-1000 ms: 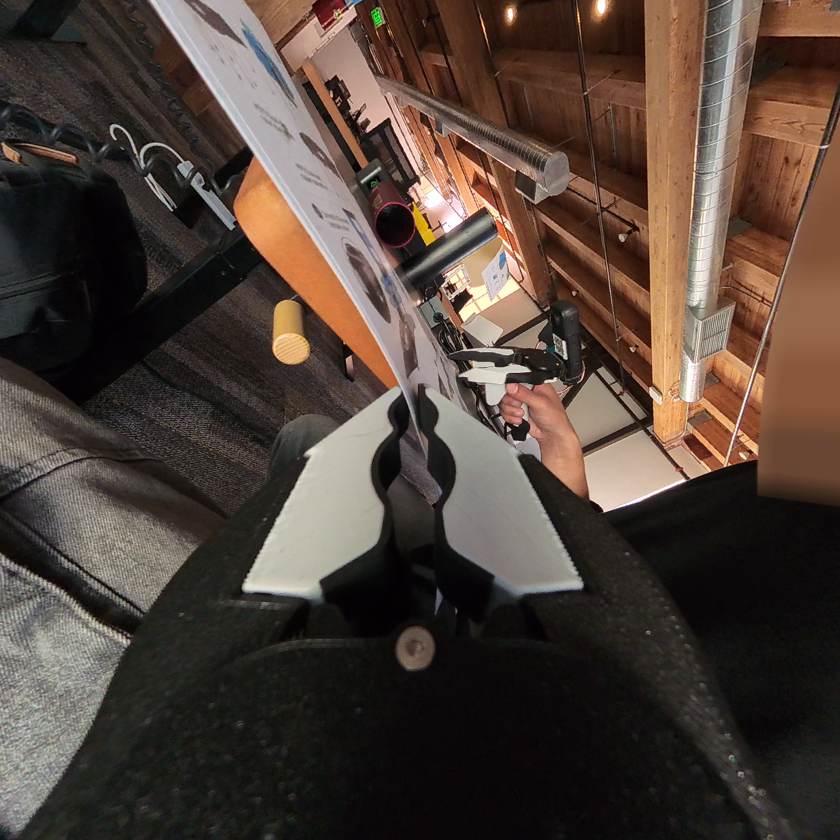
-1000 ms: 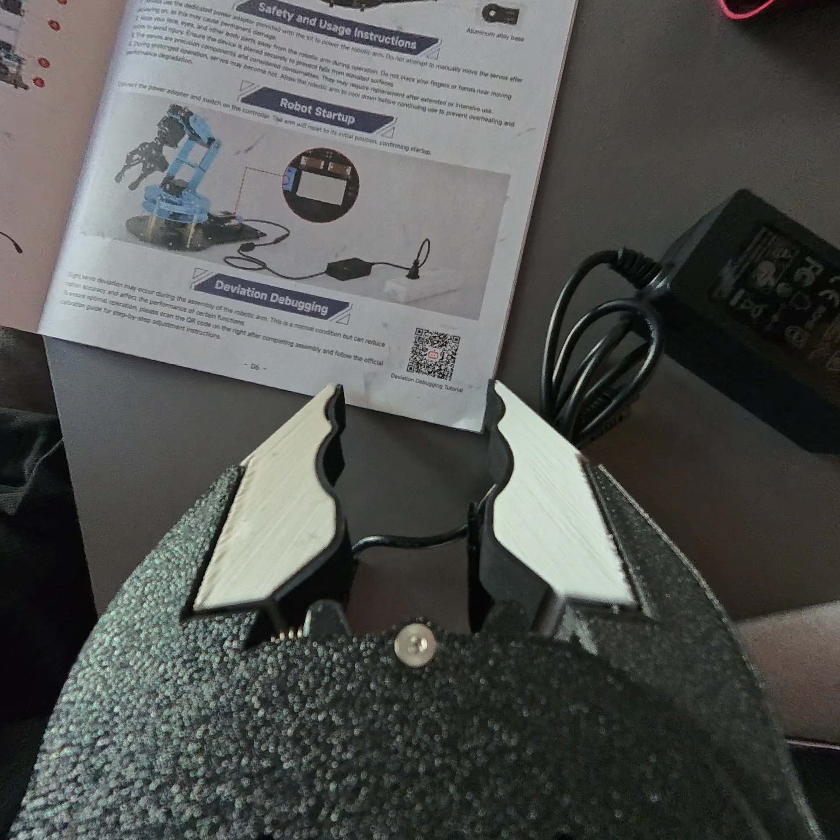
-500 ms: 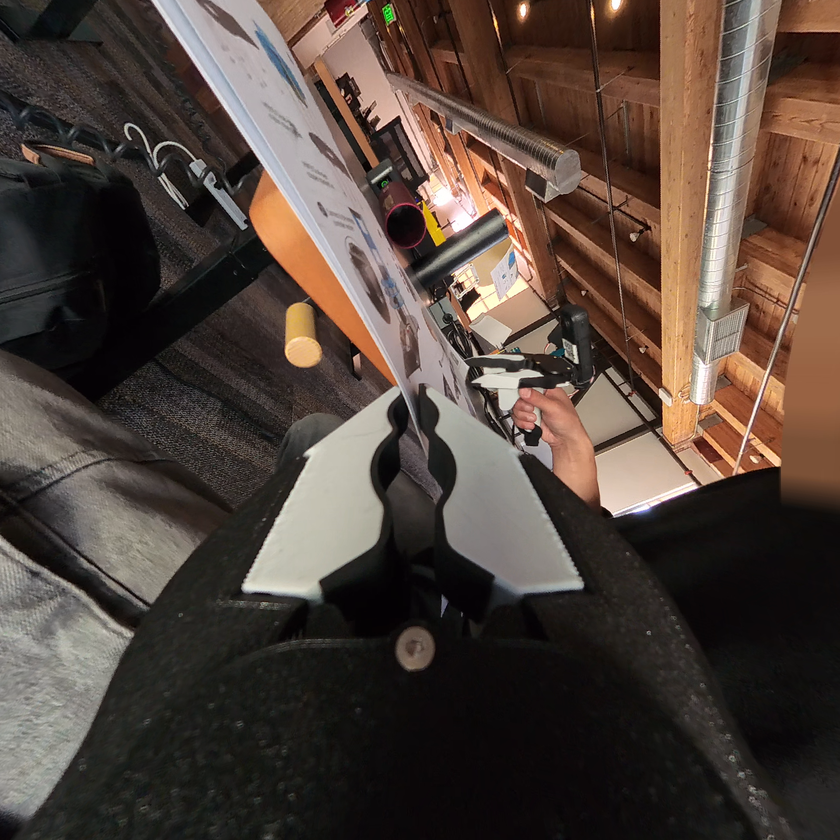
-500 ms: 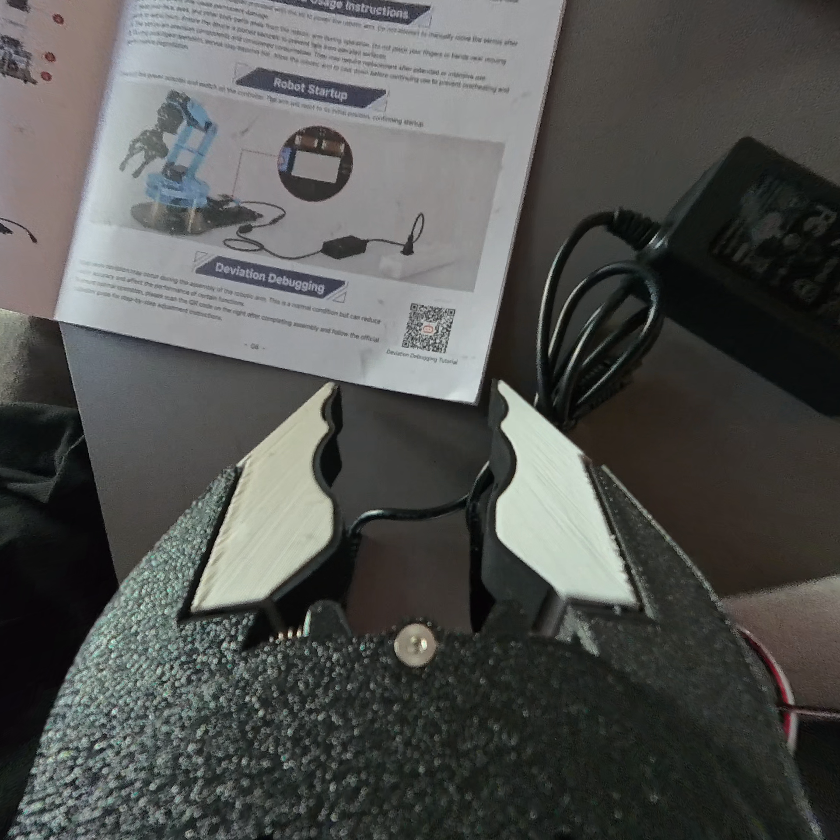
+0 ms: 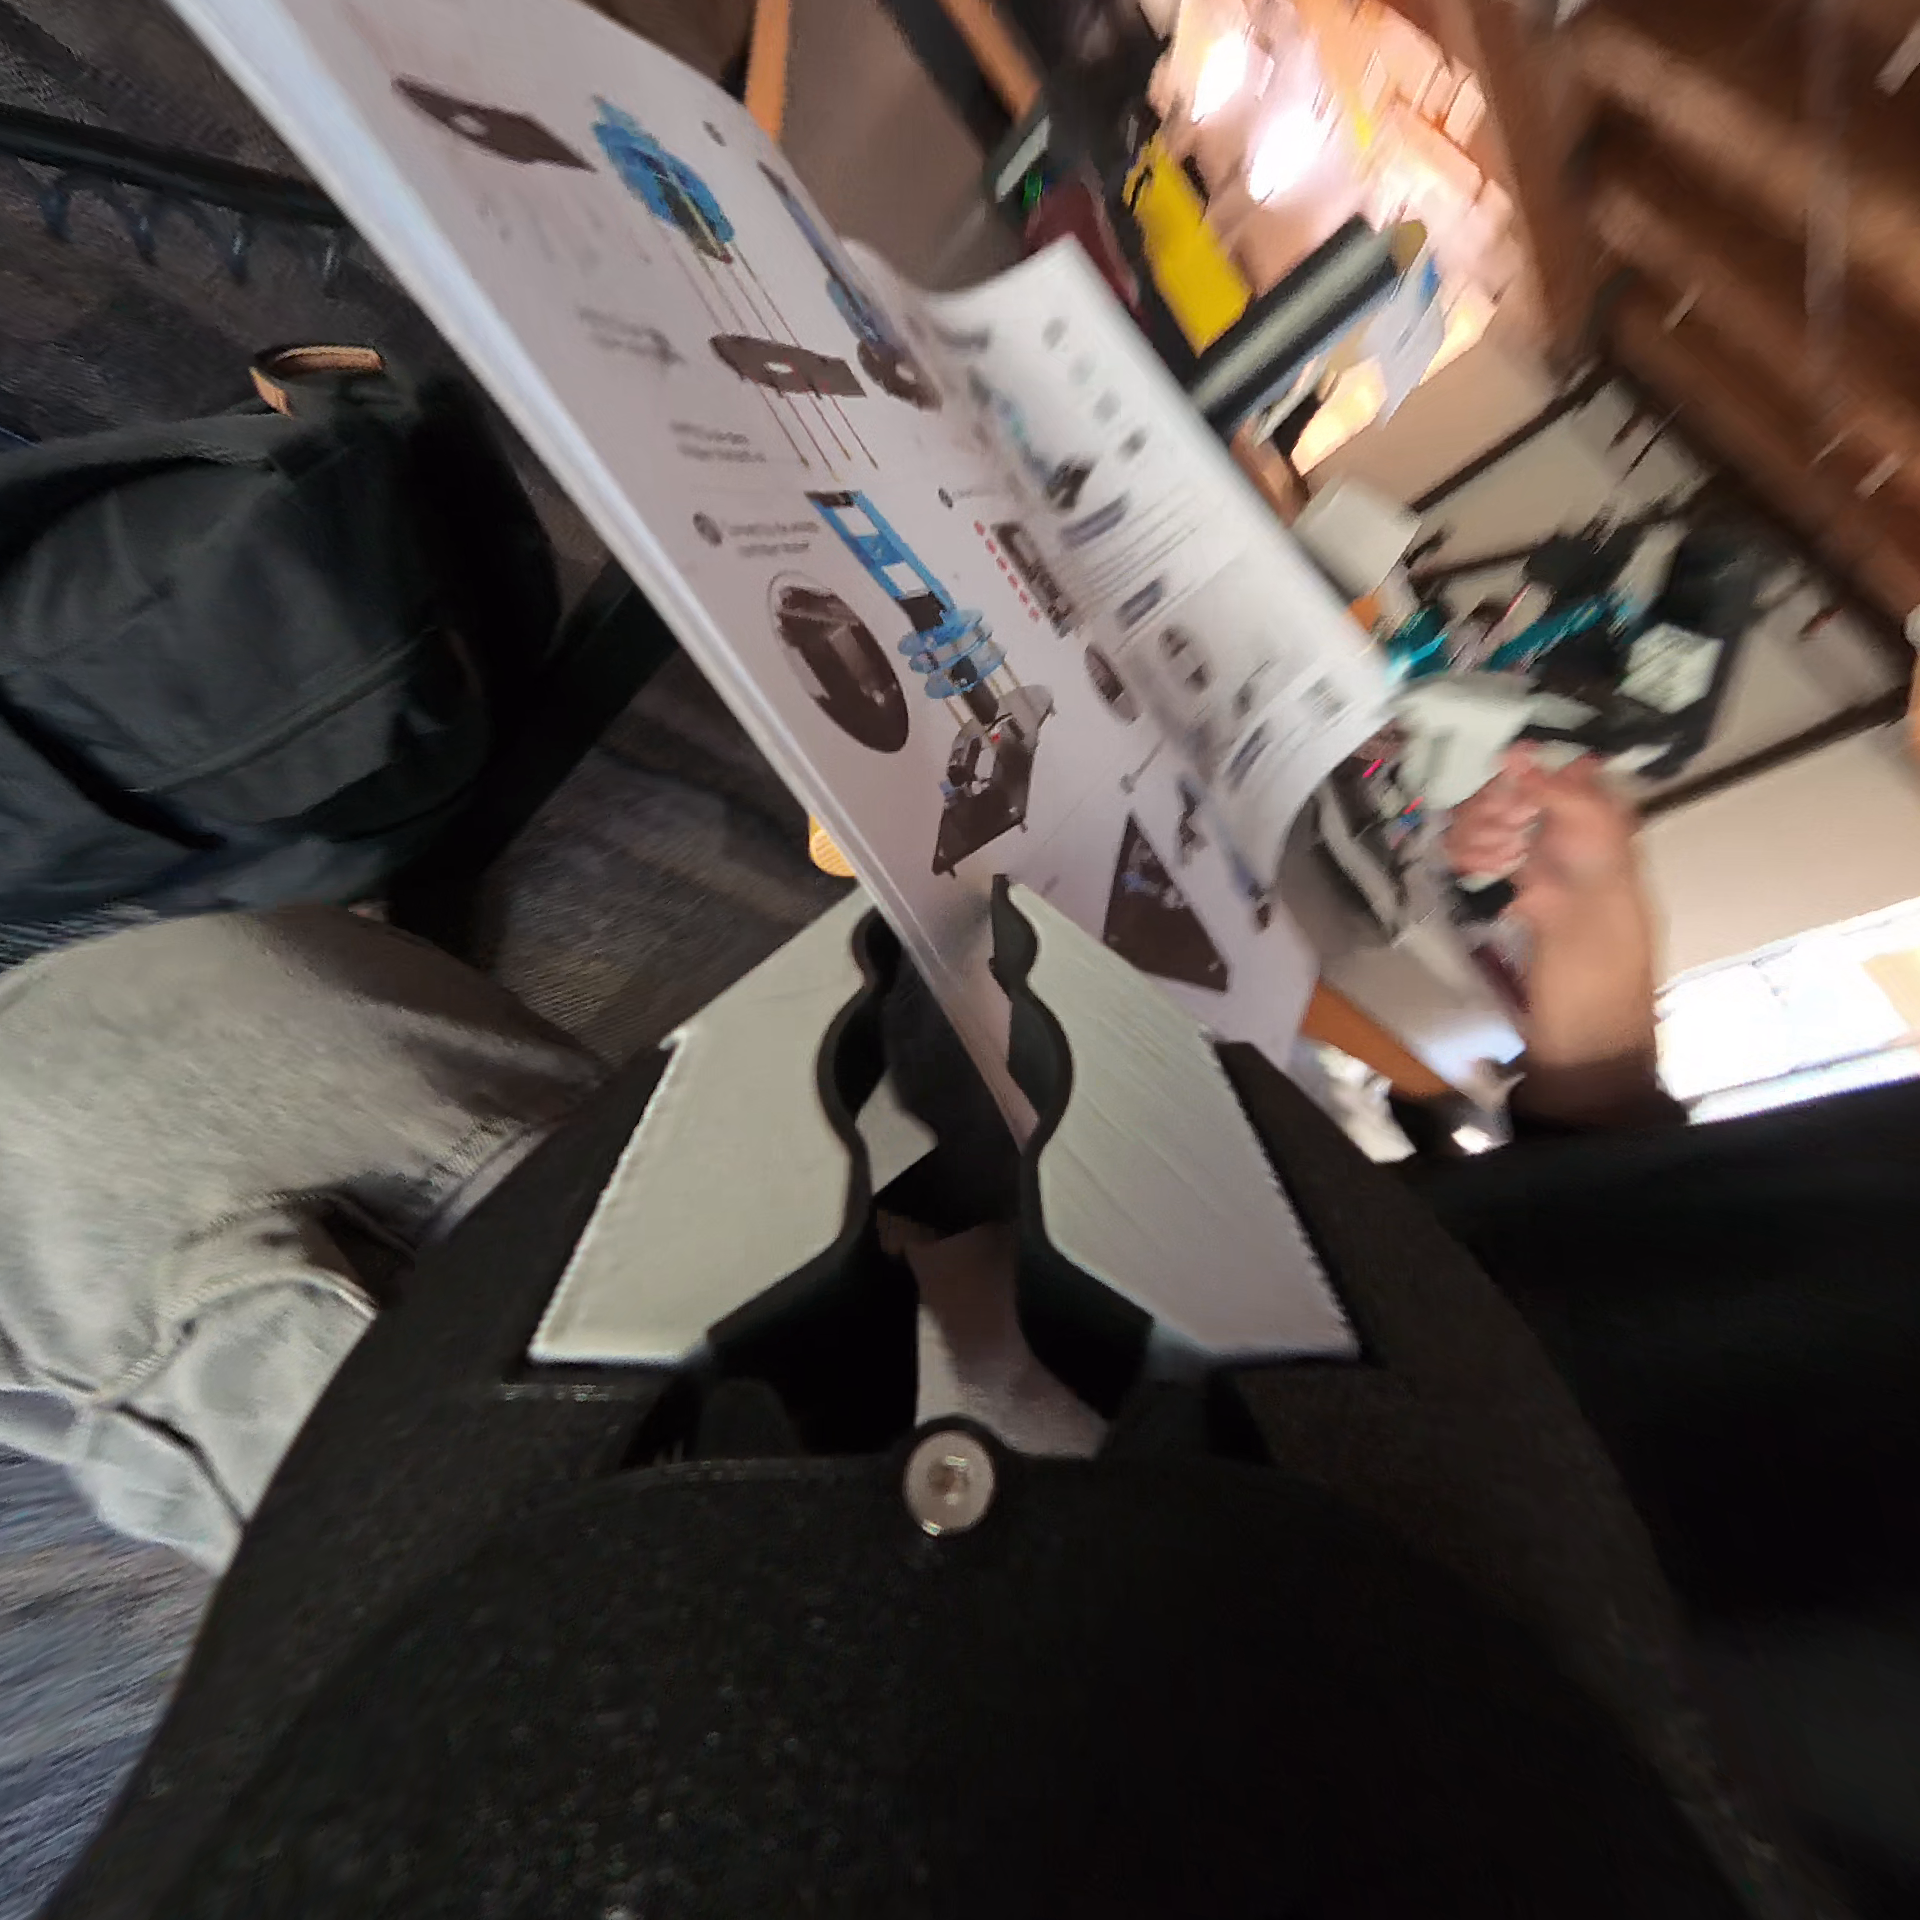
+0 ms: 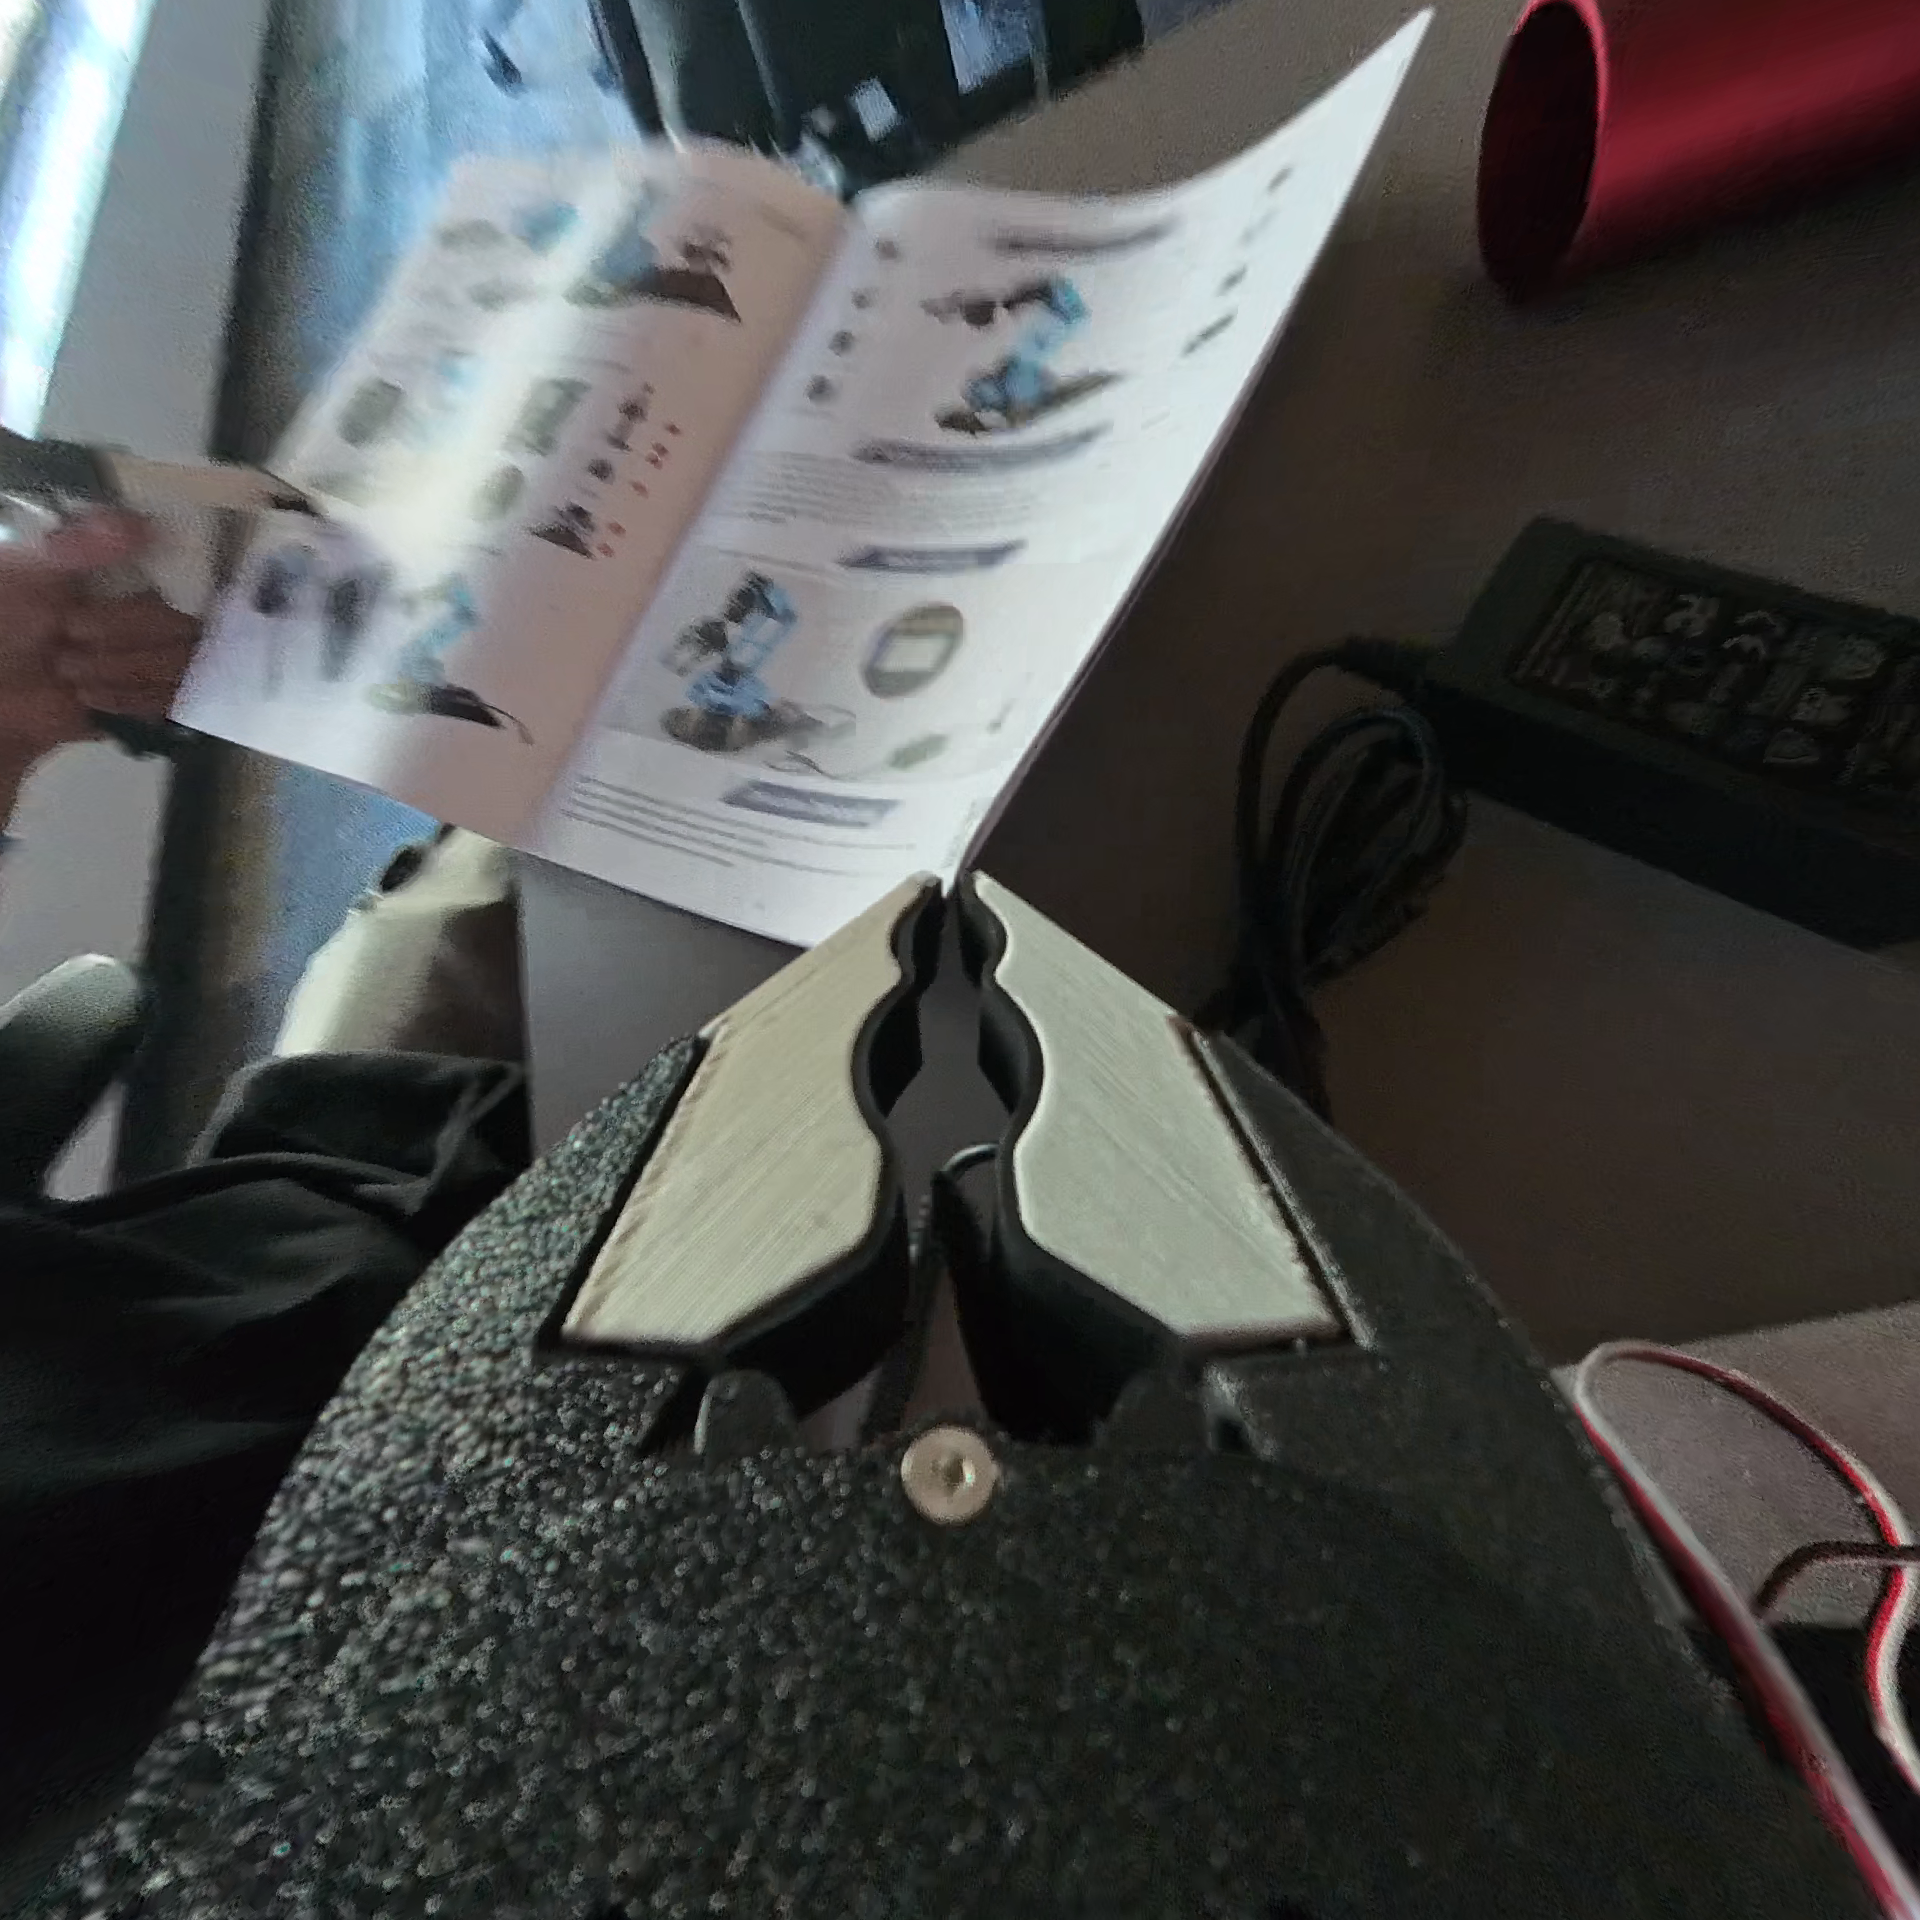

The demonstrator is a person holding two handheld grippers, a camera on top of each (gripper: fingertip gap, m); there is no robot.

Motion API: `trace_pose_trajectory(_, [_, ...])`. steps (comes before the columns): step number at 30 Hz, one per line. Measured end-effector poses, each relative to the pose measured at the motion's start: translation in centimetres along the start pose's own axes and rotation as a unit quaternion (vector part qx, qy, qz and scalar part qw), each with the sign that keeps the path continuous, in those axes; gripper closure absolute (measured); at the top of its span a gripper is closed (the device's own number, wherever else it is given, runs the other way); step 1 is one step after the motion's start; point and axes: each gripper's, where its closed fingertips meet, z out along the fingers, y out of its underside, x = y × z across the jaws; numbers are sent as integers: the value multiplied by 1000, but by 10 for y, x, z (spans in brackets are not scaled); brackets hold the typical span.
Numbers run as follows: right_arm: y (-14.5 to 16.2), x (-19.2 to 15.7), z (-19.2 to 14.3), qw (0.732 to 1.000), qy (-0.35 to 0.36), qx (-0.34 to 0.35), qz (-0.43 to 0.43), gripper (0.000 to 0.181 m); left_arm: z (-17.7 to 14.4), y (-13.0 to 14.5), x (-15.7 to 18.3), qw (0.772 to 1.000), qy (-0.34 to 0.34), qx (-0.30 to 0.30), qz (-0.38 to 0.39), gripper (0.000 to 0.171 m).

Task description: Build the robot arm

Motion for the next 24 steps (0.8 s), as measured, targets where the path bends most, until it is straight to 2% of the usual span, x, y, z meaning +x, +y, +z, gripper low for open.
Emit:
trace_pose_trajectory(1, [-6,-4,-8,1000,-11,21,9,181,5,1,0,1000,-9,-15,15,152])
trace_pose_trajectory(4, [-23,-5,-33,997,-6,80,21,181,8,-7,-14,993,-91,-38,59,120])
trace_pose_trajectory(6, [-35,-8,-49,994,4,113,6,181,-9,-34,-19,983,-164,5,84,113])
trace_pose_trajectory(8, [-46,-25,-60,990,2,136,-35,181,-18,-60,4,976,-180,51,109,113])
trace_pose_trajectory(10, [-55,-38,-62,986,34,140,-85,181,-1,-67,45,982,-137,66,111,112])
trace_pose_trajectory(12, [-64,-68,-59,978,29,150,-144,181,42,-47,102,998,-8,35,58,106])
trace_pose_trajectory(13, [-68,-85,-57,973,25,154,-173,181,63,-34,128,998,51,13,27,99])
trace_pose_trajectory(15, [-70,-115,-49,956,35,150,-250,181,98,-16,168,990,140,-24,-17,76])
trace_pose_trajectory(16, [-68,-124,-45,945,55,140,-290,181,111,-16,184,983,174,-27,-42,67])
trace_pose_trajectory(18, [-61,-138,-37,921,81,118,-363,181,128,-23,213,968,235,-25,-86,66])
trace_pose_trajectory(21, [-59,-159,-35,907,68,125,-396,181,144,-33,237,965,248,-28,-84,70])
trace_pose_trajectory(24, [-57,-170,-33,905,51,119,-405,181,161,-31,244,976,206,-50,-54,84])
